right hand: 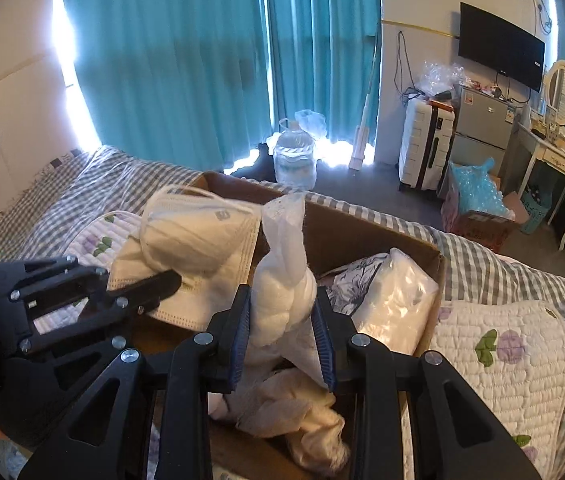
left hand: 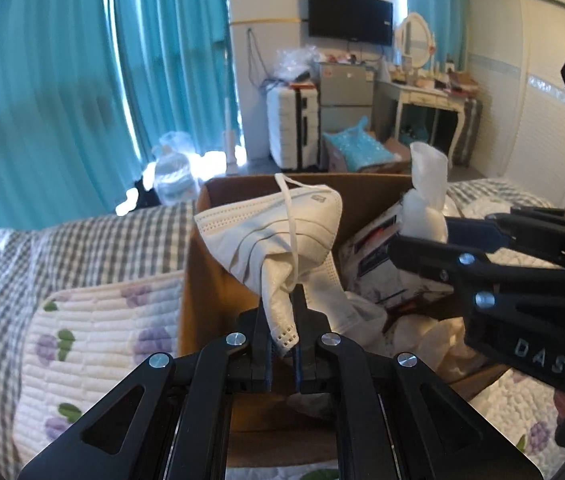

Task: Organize soft objects
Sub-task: 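Grasp the face mask with the left gripper while the right grasps a white sock, drop both in box, then grasp the blue Vinda tissue pack with the left gripper while the right grasps a white sock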

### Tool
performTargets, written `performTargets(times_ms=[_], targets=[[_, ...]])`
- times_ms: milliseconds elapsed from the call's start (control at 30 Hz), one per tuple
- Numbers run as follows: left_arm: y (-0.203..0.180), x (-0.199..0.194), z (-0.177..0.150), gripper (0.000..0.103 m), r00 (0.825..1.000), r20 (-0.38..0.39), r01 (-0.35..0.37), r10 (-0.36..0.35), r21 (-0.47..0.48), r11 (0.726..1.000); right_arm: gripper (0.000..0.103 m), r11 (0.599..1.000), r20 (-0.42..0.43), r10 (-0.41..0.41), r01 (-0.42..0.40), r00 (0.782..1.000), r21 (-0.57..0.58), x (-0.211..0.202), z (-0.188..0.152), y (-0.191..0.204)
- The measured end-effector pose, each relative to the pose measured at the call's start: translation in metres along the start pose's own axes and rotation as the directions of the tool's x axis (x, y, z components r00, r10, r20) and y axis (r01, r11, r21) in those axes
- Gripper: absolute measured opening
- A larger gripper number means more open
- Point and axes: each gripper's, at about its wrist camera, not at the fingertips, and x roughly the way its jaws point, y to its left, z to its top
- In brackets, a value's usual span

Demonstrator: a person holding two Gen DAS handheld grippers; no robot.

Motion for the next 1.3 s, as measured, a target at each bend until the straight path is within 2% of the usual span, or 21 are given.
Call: performTargets(times_ms=[100, 167, 200, 233, 300, 333, 400, 433, 467, 567, 633, 733, 800, 900, 967, 1033, 1167, 1233, 1300], targets=[[-0.006, -0.004, 0.0, 0.012, 1.0, 0.0, 0.009, -0.009, 0.015, 1.0, 0.032, 1.0, 0.005, 0.0, 0.0, 1.0, 0.01, 0.001, 0.003, -0.003], [-0.009, -0.01, 0.0, 0.012, 1.0, 0.006, -0.014, 0.014, 0.022, 1.0, 0.047, 1.0, 0.026, 0.004, -0.004, 1.0, 0.009, -0.005, 0.005, -0.002], [-0.01, -0.012, 0.0, 0.012, 1.0, 0.007, -0.028, 0.028, 0.023, 0.999, 0.063, 1.0, 0.036, -0.006, 0.006, 0.999, 0.008, -0.008, 0.005, -0.002], [-0.011, -0.016, 0.001, 0.012, 0.999, 0.007, -0.037, 0.037, 0.024, 0.999, 0.07, 0.999, 0.048, -0.032, 0.032, 0.998, 0.01, -0.013, 0.006, 0.0], [-0.011, -0.024, 0.001, 0.014, 0.999, 0.004, -0.052, 0.052, 0.032, 0.998, 0.07, 0.998, 0.067, -0.064, 0.063, 0.996, 0.015, -0.021, 0.007, 0.002], [-0.013, -0.031, 0.002, 0.02, 0.998, 0.004, -0.07, 0.069, 0.041, 0.997, 0.071, 0.998, 0.072, -0.066, 0.065, 0.995, 0.016, -0.028, 0.008, 0.004], [-0.015, -0.046, 0.004, 0.038, 0.995, 0.02, -0.095, 0.094, 0.049, 0.994, 0.075, 0.997, 0.085, -0.082, 0.08, 0.993, 0.022, -0.043, 0.01, 0.006], [-0.015, -0.057, 0.006, 0.053, 0.994, 0.04, -0.105, 0.103, 0.045, 0.993, 0.077, 0.996, 0.094, -0.092, 0.09, 0.991, 0.024, -0.052, 0.011, 0.006], [-0.015, -0.071, 0.007, 0.061, 0.992, 0.069, -0.109, 0.107, 0.036, 0.993, 0.077, 0.995, 0.104, -0.1, 0.098, 0.99, 0.026, -0.061, 0.012, 0.007], [-0.017, -0.112, 0.014, 0.063, 0.986, 0.133, -0.107, 0.103, 0.018, 0.994, 0.08, 0.993, 0.135, -0.115, 0.112, 0.984, 0.034, -0.098, 0.017, 0.008], [-0.018, -0.14, 0.02, 0.064, 0.98, 0.165, -0.112, 0.109, 0.005, 0.994, 0.086, 0.99, 0.158, -0.139, 0.136, 0.978, 0.034, -0.128, 0.018, 0.011], [-0.02, -0.181, 0.021, 0.081, 0.967, 0.222, -0.129, 0.127, -0.004, 0.992, 0.09, 0.986, 0.191, -0.168, 0.164, 0.967, 0.037, -0.17, 0.016, 0.014], [-0.019, -0.204, 0.018, 0.081, 0.956, 0.258, -0.138, 0.137, -0.013, 0.99, 0.096, 0.985, 0.205, -0.17, 0.163, 0.964, 0.052, -0.202, 0.01, 0.016], [-0.021, -0.233, 0.009, 0.083, 0.951, 0.28, -0.129, 0.131, -0.027, 0.991, 0.103, 0.983, 0.219, -0.185, 0.179, 0.958, 0.05, -0.235, -0.004, 0.02], [-0.023, -0.246, 0.002, 0.087, 0.946, 0.292, -0.134, 0.139, -0.036, 0.99, 0.103, 0.979, 0.227, -0.201, 0.199, 0.953, 0.034, -0.254, -0.013, 0.022], [-0.024, -0.253, -0.008, 0.088, 0.944, 0.297, -0.137, 0.143, -0.039, 0.99, 0.103, 0.978, 0.229, -0.208, 0.209, 0.951, 0.019, -0.267, -0.024, 0.026], [-0.025, -0.241, -0.027, 0.088, 0.954, 0.256, -0.145, 0.158, -0.069, 0.987, 0.103, 0.978, 0.2, -0.207, 0.209, 0.958, 0.009, -0.269, -0.047, 0.028], [-0.027, -0.225, -0.04, 0.088, 0.964, 0.217, -0.136, 0.151, -0.086, 0.987, 0.103, 0.978, 0.176, -0.205, 0.207, 0.963, 0.01, -0.26, -0.061, 0.025], [-0.03, -0.207, -0.053, 0.088, 0.968, 0.189, -0.15, 0.166, -0.1, 0.984, 0.103, 0.98, 0.146, -0.198, 0.198, 0.969, 0.015, -0.245, -0.072, 0.022]])
